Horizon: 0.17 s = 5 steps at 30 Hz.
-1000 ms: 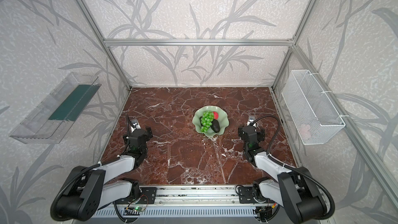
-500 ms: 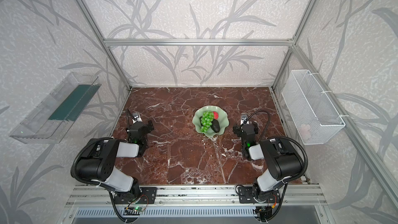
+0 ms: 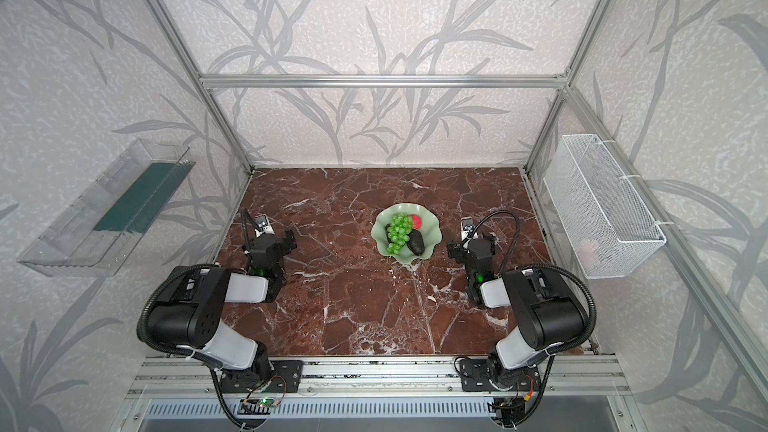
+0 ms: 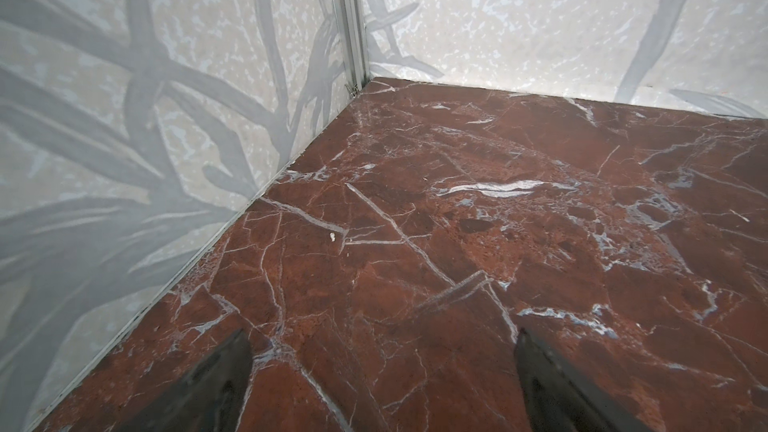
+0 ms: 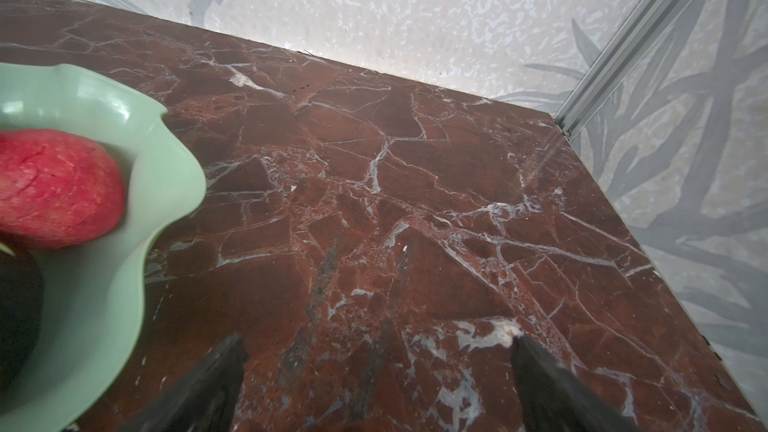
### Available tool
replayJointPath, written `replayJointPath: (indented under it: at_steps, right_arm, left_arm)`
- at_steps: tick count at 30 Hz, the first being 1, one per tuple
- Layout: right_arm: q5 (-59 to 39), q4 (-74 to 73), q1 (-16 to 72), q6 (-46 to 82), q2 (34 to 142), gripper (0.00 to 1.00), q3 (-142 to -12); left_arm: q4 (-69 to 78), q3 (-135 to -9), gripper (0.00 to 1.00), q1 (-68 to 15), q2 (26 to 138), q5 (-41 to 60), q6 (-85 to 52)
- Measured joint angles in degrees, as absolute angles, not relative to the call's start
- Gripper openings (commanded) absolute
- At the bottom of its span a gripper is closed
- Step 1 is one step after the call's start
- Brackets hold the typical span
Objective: Place and organize the fake fruits in the fruit bowl
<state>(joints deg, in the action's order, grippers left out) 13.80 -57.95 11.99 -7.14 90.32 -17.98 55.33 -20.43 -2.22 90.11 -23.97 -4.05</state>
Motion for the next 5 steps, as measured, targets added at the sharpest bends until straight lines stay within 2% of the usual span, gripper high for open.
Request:
replayJointPath:
  at_steps: [5]
  right_arm:
    - [13.4, -58.0, 12.0, -7.2, 90.3, 0.99, -18.0]
  left_arm:
    - [55.4, -20.4, 0.99, -2.2, 90.1, -23.7, -4.1]
